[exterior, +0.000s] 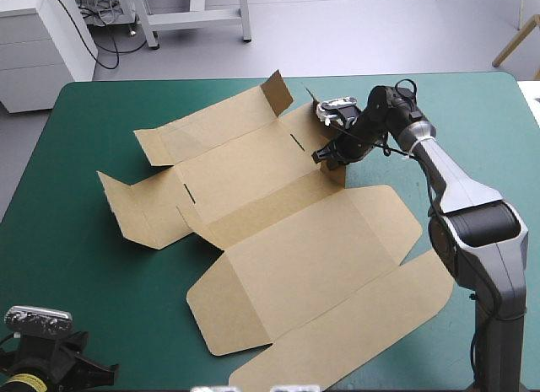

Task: Fold the box

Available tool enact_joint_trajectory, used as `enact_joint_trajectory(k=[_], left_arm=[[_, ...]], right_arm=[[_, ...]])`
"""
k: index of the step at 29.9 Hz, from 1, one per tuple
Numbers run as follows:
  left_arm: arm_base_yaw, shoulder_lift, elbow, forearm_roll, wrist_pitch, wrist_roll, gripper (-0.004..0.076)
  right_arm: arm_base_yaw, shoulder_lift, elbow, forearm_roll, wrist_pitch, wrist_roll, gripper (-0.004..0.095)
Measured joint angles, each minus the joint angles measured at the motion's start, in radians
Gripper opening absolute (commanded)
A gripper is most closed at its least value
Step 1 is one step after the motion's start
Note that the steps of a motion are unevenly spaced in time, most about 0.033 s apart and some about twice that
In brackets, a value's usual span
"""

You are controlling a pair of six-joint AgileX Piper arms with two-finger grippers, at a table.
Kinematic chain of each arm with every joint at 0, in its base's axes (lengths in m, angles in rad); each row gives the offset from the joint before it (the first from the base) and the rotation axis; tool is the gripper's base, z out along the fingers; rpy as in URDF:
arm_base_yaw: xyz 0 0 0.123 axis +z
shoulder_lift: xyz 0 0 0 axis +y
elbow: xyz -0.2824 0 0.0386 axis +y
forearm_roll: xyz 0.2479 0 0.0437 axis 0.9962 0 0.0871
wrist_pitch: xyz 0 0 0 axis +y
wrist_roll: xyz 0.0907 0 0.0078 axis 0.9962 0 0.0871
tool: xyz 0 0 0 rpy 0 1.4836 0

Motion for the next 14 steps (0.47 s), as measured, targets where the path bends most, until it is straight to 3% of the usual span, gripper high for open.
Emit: enact_joint_trajectory(k=[14], left_arm=[[0.000,0.000,-0.012,-0.002,0.000,0.000,-0.0010]], right_arm=[[0.000,0.001,-0.001,0.012,0.005,-0.108,-0.0014]])
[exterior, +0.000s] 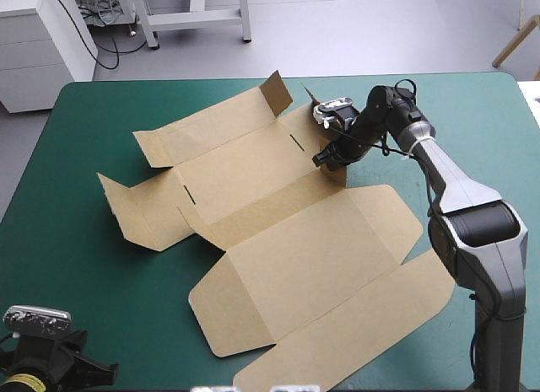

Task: Fold the box

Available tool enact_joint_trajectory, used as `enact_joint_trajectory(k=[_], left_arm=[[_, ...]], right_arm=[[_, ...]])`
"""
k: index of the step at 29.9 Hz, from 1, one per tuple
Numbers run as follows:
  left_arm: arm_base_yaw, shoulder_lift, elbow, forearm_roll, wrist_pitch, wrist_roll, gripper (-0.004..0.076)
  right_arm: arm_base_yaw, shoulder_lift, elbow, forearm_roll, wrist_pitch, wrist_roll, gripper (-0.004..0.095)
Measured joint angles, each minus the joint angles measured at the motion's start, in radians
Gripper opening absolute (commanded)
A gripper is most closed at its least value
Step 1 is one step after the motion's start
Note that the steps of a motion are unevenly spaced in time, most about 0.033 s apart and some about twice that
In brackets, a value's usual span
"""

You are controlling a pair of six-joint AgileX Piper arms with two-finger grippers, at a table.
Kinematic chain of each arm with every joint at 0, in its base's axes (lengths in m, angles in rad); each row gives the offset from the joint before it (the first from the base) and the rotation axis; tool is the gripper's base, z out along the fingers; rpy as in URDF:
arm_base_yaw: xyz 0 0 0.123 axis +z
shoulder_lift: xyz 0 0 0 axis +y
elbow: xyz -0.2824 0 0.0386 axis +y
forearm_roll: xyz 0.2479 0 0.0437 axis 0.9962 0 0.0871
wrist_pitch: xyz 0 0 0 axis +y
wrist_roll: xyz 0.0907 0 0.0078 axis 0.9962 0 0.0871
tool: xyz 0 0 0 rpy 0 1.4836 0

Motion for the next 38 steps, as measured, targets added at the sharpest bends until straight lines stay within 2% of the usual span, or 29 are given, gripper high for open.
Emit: enact_joint_trajectory(k=[6,12,21,32,38], left_arm=[[0.000,0.000,-0.100,-0.010,0.001,0.000,-0.0010],[0.000,0.000,-0.139,-0.042,0.001,0.000,-0.0010],[0.000,0.000,-0.139,-0.099,0.001,0.004,-0.0010],[0.000,0.000,-0.139,-0.116,0.001,0.004,-0.0010],[0.000,0.000,-0.139,-0.120,0.001,0.004,-0.0010]], right_arm=[[0.000,0.002,0.000,0.016,-0.024,-0.172,-0.0014],[0.006,0.011,0.000,0.164,-0.054,-0.456,-0.0020],[0.119,0.011,0.000,0.200,-0.124,-0.857,-0.0020],[0.269,0.012,0.000,0.244,-0.173,-1.106,-0.0020],[0.299,0.023,0.000,0.243,-0.183,-1.150,-0.0020]])
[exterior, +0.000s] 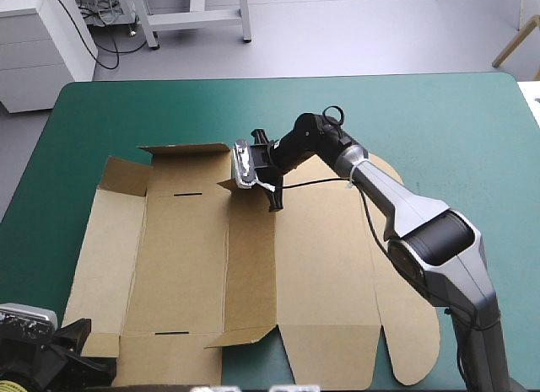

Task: Fold the box

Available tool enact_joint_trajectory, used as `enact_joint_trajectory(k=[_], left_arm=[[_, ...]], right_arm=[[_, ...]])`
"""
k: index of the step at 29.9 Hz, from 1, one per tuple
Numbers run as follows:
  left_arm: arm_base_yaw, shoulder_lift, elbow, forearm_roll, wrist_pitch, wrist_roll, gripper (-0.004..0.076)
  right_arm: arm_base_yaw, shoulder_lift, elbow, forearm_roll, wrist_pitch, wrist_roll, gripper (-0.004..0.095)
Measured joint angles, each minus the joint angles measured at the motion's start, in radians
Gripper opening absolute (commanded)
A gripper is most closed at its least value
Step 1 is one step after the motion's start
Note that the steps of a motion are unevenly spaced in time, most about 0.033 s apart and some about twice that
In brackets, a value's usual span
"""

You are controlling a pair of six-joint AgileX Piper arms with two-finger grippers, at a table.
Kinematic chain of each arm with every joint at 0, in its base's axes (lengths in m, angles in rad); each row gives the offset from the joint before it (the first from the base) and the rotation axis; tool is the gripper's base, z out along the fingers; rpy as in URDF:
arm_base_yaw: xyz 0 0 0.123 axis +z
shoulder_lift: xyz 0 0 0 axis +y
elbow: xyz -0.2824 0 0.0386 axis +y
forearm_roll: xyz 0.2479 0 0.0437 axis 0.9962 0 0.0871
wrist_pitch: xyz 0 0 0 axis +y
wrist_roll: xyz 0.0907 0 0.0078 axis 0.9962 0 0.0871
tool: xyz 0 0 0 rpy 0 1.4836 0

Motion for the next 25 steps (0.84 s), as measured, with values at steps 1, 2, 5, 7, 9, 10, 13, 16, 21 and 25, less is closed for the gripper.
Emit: enact_joint_trajectory(k=[1,2,5,7,9,10,13,16,21,25], left_arm=[[0.000,0.000,0.000,-0.001,0.000,0.000,-0.0010],[0.000,0.000,0.000,-0.002,0.000,0.000,-0.0010],[0.000,0.000,0.000,-0.002,0.000,0.003,-0.0010],[0.000,0.000,-0.001,-0.002,0.000,0.012,-0.0010],[0.000,0.000,-0.001,-0.003,0.000,0.019,-0.0010],[0.000,0.000,-0.001,-0.003,0.000,0.019,-0.0010],[0.000,0.000,-0.001,-0.004,0.001,0.022,-0.0010],[0.000,0.000,-0.001,-0.004,0.004,0.027,-0.0010],[0.000,0.000,-0.001,-0.004,0.004,0.041,-0.0010],[0.000,0.000,-0.001,-0.004,0.004,0.041,-0.0010]], right_arm=[[0.000,0.003,0.000,0.000,-0.001,0.000,-0.0020],[0.000,0.005,0.000,0.000,-0.003,0.005,-0.0019],[0.000,0.006,0.000,-0.002,-0.006,0.023,-0.0019],[0.000,0.006,0.000,-0.001,-0.006,0.028,-0.0006],[0.001,0.007,0.000,-0.002,-0.007,0.032,0.0041],[0.001,0.007,0.000,-0.002,-0.008,0.041,0.0086],[0.002,0.007,0.000,-0.015,-0.014,0.078,0.0251],[0.003,0.006,0.000,-0.068,-0.014,0.149,0.0385],[0.004,-0.011,0.000,-0.189,-0.011,0.265,0.0410],[0.003,-0.062,0.000,-0.263,-0.005,0.346,0.0410]])
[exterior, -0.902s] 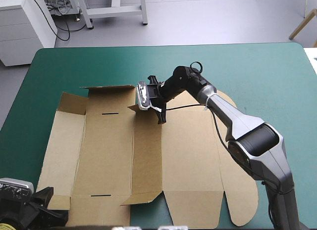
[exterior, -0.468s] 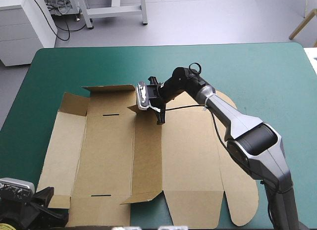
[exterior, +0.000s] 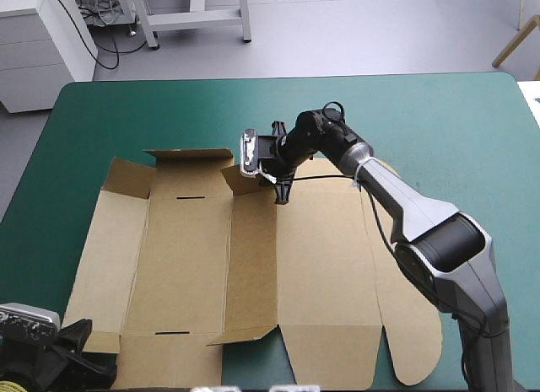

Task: Fold the box

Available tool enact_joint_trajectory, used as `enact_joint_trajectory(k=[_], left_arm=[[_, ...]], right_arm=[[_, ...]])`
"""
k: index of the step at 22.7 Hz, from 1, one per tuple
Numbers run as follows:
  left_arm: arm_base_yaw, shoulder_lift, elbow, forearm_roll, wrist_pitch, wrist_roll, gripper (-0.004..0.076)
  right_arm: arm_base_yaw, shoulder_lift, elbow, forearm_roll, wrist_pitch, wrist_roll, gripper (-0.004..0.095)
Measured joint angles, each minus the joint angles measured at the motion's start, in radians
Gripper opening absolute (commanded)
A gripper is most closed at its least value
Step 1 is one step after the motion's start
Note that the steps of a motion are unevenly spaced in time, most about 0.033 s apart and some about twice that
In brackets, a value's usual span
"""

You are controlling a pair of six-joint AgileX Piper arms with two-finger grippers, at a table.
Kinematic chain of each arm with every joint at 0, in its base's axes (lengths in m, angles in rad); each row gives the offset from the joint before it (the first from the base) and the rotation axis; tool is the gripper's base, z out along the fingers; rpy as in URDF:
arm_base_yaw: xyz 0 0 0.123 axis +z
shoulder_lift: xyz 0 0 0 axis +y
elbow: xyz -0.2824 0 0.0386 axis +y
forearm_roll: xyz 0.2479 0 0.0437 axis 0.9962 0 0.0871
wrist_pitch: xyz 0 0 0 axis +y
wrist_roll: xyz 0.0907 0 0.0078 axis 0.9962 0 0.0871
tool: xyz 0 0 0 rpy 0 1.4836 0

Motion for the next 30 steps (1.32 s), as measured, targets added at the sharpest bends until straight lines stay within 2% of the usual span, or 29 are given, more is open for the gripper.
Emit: enact_joint_trajectory(k=[4,9,10,13,16,20,24,30], left_arm=[[0.000,0.000,0.000,0.000,0.001,0.001,-0.0010],[0.000,0.000,0.000,0.000,0.001,0.001,-0.0010],[0.000,0.000,0.000,0.000,0.001,0.001,-0.0010],[0.000,0.000,0.000,-0.002,0.001,0.001,-0.0010],[0.000,0.000,0.000,-0.007,0.003,0.001,-0.0010],[0.000,0.000,0.000,-0.008,0.003,0.001,-0.0010],[0.000,0.000,0.000,-0.008,0.015,0.003,-0.0010],[0.000,0.000,0.000,-0.009,0.041,0.003,-0.0010]], right_arm=[[-0.037,-0.082,0.000,-0.061,0.071,0.143,0.0410],[-0.158,-0.142,0.000,-0.128,0.211,0.357,0.0386],[-0.219,-0.176,0.011,-0.135,0.246,0.446,0.0363],[-0.392,-0.306,0.124,-0.143,0.265,0.579,0.0325],[-0.514,-0.431,0.259,-0.146,0.267,0.633,0.0323],[-0.695,-0.692,0.544,-0.151,0.270,0.732,0.0323],[-0.737,-0.937,0.752,-0.152,0.250,0.846,0.0323],[-0.739,-1.163,0.951,-0.152,0.251,0.879,0.0323]])
